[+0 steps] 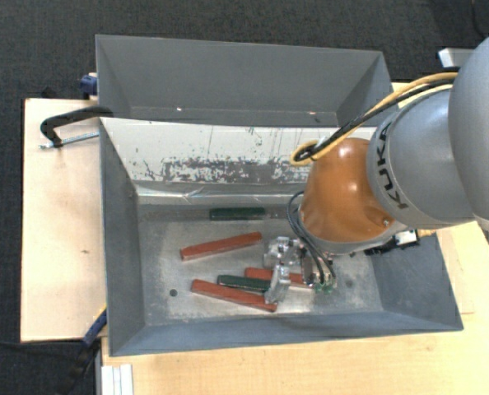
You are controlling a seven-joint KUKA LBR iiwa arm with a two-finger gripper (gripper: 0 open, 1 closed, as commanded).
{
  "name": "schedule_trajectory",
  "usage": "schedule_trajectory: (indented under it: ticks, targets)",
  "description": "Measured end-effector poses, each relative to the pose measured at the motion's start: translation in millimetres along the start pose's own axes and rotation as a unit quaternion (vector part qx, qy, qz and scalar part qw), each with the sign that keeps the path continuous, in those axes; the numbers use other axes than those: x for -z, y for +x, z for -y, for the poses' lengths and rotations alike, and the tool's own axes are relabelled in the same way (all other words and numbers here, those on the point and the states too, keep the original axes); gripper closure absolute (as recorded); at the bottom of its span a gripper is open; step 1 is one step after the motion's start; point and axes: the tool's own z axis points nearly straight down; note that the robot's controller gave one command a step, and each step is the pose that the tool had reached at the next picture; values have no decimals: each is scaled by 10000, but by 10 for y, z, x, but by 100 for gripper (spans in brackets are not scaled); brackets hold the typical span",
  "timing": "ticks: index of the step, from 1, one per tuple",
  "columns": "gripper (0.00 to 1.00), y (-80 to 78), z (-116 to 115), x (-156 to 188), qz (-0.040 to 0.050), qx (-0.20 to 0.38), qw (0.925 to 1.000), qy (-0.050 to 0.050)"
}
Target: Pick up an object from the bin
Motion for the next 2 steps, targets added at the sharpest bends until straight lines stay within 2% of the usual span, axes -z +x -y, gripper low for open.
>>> schedule_trajectory:
  ticks: [1, 2]
  targets:
    - [100, 0, 0, 0, 0, 0, 10000, 0]
    - [100, -72, 195, 1532, 21, -183, 9998, 1]
